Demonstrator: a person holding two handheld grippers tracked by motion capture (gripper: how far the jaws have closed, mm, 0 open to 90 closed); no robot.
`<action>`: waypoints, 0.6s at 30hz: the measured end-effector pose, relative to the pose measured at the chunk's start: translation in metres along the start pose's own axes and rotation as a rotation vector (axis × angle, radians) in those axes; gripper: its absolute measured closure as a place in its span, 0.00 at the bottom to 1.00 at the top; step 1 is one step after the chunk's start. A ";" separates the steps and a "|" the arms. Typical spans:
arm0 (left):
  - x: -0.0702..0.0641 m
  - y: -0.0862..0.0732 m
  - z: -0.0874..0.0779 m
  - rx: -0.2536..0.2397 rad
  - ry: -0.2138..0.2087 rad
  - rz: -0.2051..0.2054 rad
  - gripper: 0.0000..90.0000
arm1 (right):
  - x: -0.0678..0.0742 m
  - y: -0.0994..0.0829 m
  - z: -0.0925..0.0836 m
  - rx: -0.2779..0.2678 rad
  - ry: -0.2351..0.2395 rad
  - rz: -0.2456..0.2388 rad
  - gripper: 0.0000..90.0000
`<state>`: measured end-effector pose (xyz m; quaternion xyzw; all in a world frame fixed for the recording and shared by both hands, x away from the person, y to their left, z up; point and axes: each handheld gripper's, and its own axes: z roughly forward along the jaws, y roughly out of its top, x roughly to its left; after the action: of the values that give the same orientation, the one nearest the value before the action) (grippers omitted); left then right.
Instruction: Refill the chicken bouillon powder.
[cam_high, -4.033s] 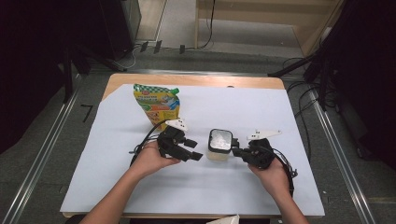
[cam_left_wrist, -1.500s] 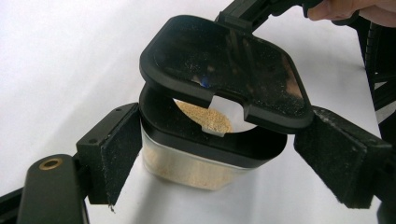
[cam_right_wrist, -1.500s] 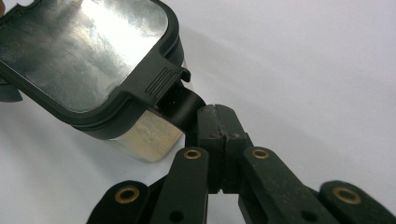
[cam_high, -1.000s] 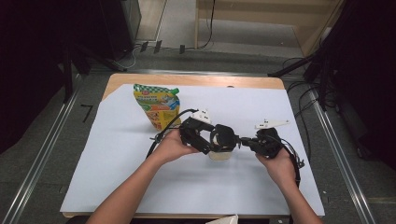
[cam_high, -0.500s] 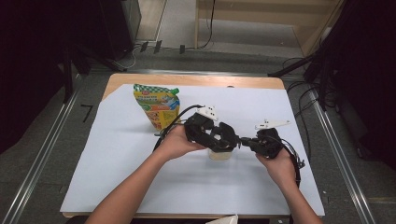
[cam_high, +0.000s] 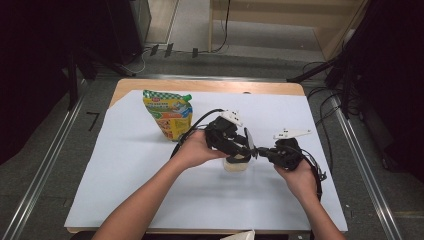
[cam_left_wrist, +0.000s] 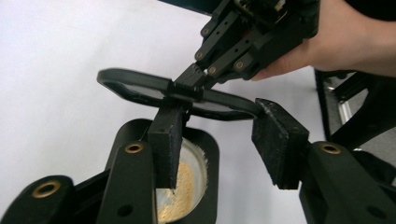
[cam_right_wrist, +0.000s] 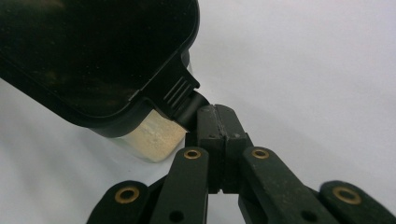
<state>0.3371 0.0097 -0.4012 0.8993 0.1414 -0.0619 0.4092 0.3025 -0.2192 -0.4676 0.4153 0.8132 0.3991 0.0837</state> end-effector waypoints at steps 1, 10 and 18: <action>0.001 0.001 0.001 -0.001 -0.006 0.004 0.62 | 0.000 0.000 0.000 -0.001 0.000 -0.001 1.00; -0.001 0.012 0.013 0.007 -0.023 -0.004 0.65 | 0.000 0.000 0.000 -0.002 0.001 0.004 1.00; 0.002 0.015 0.019 0.001 -0.056 -0.047 0.65 | 0.000 -0.001 -0.001 -0.008 0.004 0.004 1.00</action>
<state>0.3442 -0.0141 -0.4034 0.8937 0.1512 -0.0968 0.4111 0.3017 -0.2200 -0.4679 0.4157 0.8109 0.4033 0.0831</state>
